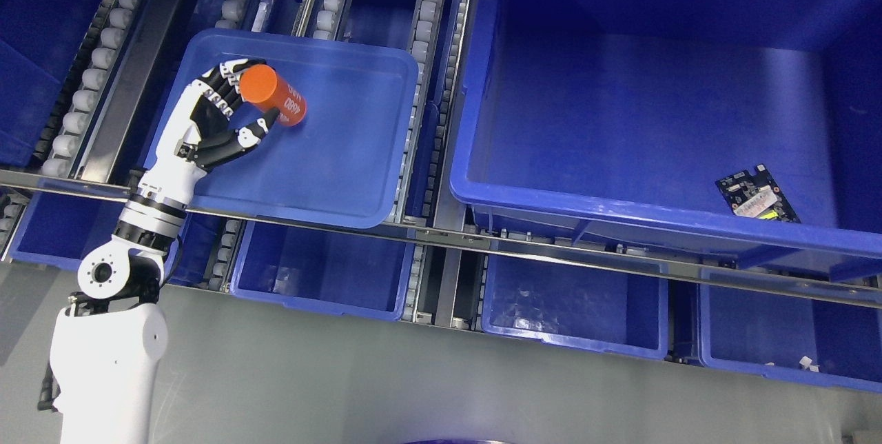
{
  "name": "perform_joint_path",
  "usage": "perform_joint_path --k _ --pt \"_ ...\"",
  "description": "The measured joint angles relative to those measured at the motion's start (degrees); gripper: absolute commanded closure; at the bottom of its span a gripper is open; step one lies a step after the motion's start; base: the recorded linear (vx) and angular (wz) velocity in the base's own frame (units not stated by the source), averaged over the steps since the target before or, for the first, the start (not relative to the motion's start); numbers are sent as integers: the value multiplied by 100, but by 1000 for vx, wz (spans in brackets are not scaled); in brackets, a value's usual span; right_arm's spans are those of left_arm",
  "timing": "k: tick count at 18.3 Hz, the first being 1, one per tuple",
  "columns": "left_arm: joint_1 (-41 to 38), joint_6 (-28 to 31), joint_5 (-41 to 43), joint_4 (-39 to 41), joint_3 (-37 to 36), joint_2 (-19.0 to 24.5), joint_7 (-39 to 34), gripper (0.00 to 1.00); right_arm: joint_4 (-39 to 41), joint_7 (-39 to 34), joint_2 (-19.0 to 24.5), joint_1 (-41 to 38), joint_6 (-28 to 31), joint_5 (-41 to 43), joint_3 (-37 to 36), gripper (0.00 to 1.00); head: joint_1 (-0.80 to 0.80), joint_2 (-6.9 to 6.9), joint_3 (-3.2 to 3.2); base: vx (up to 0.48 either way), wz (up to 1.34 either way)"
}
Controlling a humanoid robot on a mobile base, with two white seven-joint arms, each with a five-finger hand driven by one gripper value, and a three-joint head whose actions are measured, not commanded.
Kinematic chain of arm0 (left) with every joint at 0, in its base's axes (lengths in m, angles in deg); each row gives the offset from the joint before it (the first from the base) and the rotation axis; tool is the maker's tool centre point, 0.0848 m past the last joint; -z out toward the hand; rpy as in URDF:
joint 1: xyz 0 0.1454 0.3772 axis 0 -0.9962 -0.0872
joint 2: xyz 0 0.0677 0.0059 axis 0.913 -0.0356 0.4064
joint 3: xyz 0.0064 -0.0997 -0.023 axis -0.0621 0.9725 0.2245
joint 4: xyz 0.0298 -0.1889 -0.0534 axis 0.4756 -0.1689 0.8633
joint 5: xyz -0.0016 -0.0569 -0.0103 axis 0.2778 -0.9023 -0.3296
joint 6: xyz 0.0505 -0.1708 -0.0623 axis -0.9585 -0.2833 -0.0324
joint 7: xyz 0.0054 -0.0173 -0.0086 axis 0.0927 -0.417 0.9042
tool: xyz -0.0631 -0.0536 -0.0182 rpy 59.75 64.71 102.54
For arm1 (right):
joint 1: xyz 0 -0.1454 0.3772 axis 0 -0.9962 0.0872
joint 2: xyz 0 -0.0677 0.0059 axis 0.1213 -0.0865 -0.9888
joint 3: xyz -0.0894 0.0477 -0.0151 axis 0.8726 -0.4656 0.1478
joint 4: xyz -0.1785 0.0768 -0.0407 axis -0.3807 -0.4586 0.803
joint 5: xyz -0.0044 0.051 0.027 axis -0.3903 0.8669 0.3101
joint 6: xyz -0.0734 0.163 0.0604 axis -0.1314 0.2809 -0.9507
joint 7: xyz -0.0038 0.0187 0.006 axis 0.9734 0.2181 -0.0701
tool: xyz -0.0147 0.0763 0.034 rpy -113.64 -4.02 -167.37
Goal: Grab orange capacitor from left shelf to right desk
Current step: 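Lift the orange capacitor up out of the blue bin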
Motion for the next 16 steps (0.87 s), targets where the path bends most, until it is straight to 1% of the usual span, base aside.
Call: perform_joint_path --k 3,7,13,16 --pt "27 -363 -163 153 160 -280 24 93 0 0 0 1 0 0 0 0 0 0 0 0 0" --pt "44 -698 -282 326 305 -524 31 93 0 0 0 1 0 0 0 0 0 0 0 -9 -22" --pt "15 -779 -352 648 456 -754 32 92 0 0 0 1 0 0 0 0 0 0 0 -66 -7" --pt "-4 -784 -364 787 547 -761 37 92 0 0 0 1 0 0 0 0 0 0 0 -154 -47"
